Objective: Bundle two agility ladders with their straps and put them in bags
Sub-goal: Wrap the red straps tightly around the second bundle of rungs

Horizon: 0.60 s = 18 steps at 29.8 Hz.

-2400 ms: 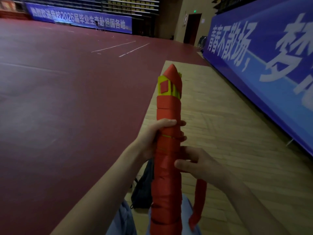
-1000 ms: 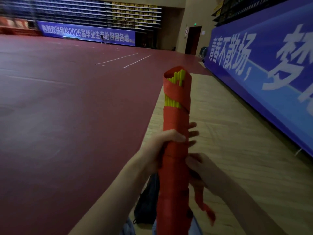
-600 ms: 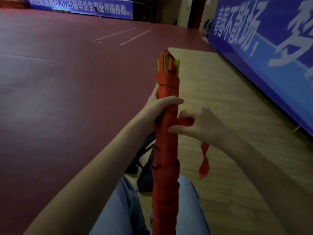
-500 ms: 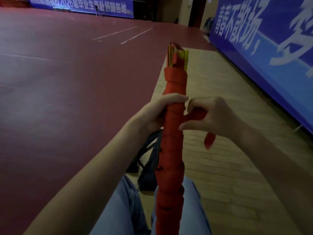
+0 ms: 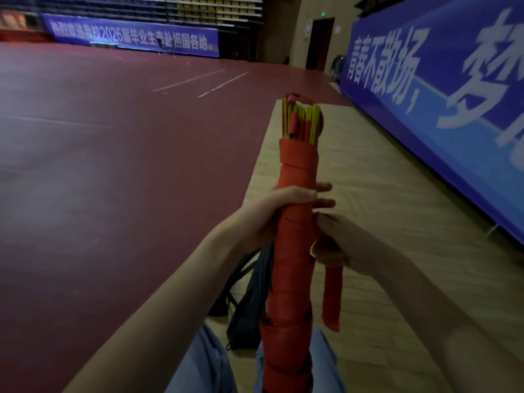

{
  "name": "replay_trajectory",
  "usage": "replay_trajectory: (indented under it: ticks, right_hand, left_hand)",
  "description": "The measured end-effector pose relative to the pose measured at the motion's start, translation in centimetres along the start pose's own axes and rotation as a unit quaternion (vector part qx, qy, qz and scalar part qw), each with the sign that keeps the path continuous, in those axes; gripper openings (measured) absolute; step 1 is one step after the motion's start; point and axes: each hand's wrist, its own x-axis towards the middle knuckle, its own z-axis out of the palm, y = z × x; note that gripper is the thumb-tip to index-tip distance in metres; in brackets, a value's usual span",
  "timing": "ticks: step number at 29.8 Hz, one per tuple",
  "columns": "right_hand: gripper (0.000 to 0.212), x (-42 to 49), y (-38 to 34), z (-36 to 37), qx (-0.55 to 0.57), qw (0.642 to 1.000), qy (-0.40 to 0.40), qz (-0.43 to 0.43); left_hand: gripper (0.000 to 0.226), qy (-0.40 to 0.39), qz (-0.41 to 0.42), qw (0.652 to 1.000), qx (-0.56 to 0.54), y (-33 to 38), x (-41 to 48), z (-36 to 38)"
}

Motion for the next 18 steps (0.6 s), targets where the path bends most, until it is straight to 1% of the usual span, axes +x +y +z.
replay_trajectory:
  ticks: [2,3,5,7,8,9,11,12,13,15,16,18]
  right_hand:
    - [0.054,0.3,0.1,0.3,0.012,1.0,-0.006,-0.005]
    - [0.051,0.4,0.1,0.4,0.017,1.0,-0.005,-0.004]
    - [0.051,0.3,0.0,0.7,0.021,1.0,-0.002,-0.003]
    - [0.054,0.0,-0.3,1.1,0.029,0.999,0.015,0.012]
    - [0.053,-0.2,-0.5,1.4,0.029,0.999,0.025,0.022]
    - [0.049,-0.2,-0.7,1.7,0.02,0.999,0.032,0.029]
    - [0.042,0.0,-1.2,2.3,-0.001,0.999,0.042,0.026]
    - [0.041,0.1,-1.4,2.7,-0.004,0.998,0.05,0.022]
    - [0.042,0.4,-1.5,2.9,-0.014,0.998,0.061,0.017]
    - [0.044,0.9,-2.1,3.6,-0.051,0.995,0.083,0.011]
    - [0.042,1.2,-2.6,3.9,-0.07,0.993,0.091,0.012]
    - [0.036,2.0,-3.7,4.2,-0.097,0.989,0.108,0.01]
  left_hand:
    - [0.048,0.041,-0.012,0.999,0.025,0.4,-0.1,0.2]
    - [0.051,0.059,-0.02,0.997,0.052,0.6,-0.1,0.2]
    - [0.056,0.069,-0.043,0.987,0.137,1.6,-0.2,0.0]
    - [0.053,0.056,-0.068,0.971,0.223,2.6,-0.7,0.0]
    - [0.053,0.066,-0.066,0.963,0.254,3.1,-1.0,0.2]
    - [0.055,0.097,-0.045,0.957,0.271,3.3,-1.0,0.4]
    - [0.067,0.18,0.035,0.945,0.271,3.1,-0.9,0.7]
    - [0.069,0.212,0.069,0.938,0.265,2.8,-0.9,0.7]
    - [0.065,0.23,0.094,0.934,0.256,2.5,-0.7,0.6]
    - [0.042,0.247,0.118,0.932,0.235,2.8,-0.7,0.3]
    - [0.031,0.257,0.126,0.933,0.219,3.0,-0.7,0.0]
    - [0.023,0.272,0.15,0.93,0.197,3.8,-0.5,-0.7]
